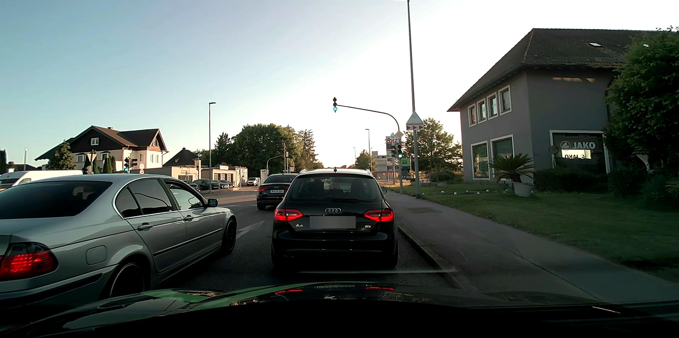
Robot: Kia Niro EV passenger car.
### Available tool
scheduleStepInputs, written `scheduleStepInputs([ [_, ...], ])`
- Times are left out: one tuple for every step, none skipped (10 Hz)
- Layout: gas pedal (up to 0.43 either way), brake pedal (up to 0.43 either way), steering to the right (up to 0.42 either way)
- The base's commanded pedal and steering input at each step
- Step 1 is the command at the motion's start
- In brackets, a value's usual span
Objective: Follow the waypoints while adhering to traffic rules and regulations
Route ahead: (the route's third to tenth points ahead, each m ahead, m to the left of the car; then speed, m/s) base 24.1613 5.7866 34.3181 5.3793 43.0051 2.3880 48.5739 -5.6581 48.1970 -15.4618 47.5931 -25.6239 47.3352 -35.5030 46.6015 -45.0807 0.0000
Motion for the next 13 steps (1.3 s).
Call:
scheduleStepInputs([
  [0.000, 0.140, 0.003],
  [0.000, 0.110, 0.003],
  [0.000, 0.073, 0.003],
  [0.000, 0.037, 0.003],
  [0.000, 0.012, 0.003],
  [0.000, 0.000, 0.003],
  [0.000, 0.000, 0.003],
  [0.000, 0.000, 0.003],
  [0.098, 0.000, 0.002],
  [0.150, 0.000, -0.001],
  [0.169, 0.000, -0.002],
  [0.197, 0.000, -0.001],
  [0.220, 0.000, -0.002],
])
